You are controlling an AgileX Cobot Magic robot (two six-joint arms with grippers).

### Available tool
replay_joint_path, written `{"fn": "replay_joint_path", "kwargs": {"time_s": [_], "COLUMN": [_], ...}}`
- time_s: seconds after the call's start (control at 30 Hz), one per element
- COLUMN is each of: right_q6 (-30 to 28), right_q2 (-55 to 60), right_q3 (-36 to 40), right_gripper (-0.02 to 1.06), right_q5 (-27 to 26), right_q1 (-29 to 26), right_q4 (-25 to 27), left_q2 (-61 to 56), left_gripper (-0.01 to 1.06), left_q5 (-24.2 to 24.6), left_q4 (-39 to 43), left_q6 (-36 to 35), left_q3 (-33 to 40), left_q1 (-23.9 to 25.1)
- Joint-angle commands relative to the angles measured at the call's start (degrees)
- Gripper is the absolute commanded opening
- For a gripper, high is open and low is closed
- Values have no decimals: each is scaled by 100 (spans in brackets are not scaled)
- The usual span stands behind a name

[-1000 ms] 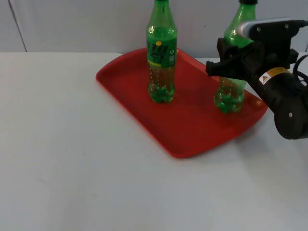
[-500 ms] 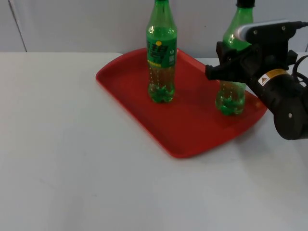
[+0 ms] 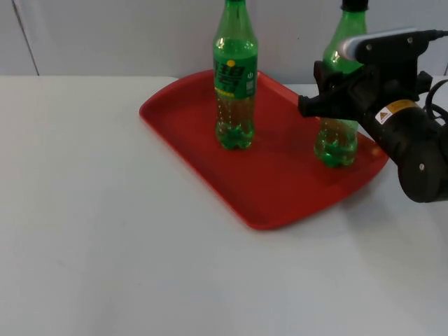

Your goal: Place the bottle upright on the tray.

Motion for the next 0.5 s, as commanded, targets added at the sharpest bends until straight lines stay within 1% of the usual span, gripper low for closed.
{"fn": "replay_joint_path", "kwargs": {"time_s": [0.0,0.07,0.1,0.13,0.17,0.27,0.3,0.37,0.4,0.47], "right_q6": [-79,-100,-100,-100,-100,-100,-100,-100,-100,-100], "right_q2": [-32,-32,-32,-32,-32,-32,-32,-32,-32,-43], "right_q3": [-22,-22,-22,-22,-22,-22,-22,-22,-22,20], "right_gripper": [51,51,53,60,60,86,86,100,106,105], "right_q5": [82,96,107,137,137,152,152,152,152,141], "right_q1": [-1,-1,-1,-1,-1,-1,-1,12,25,25], "right_q4": [3,3,3,3,3,49,49,190,319,411], "left_q2": [-19,-19,-19,-19,-19,-19,-19,-19,-19,-19], "left_gripper": [105,105,105,105,105,105,105,105,105,105], "left_q5": [-36,-36,-36,-36,-36,-36,-36,-36,-36,-36], "left_q4": [28,28,28,28,28,28,28,28,28,28], "left_q6": [0,0,0,0,0,0,0,0,0,0], "left_q3": [20,20,20,20,20,20,20,20,20,20], "left_q1": [-43,-43,-43,-43,-43,-43,-43,-43,-43,-43]}}
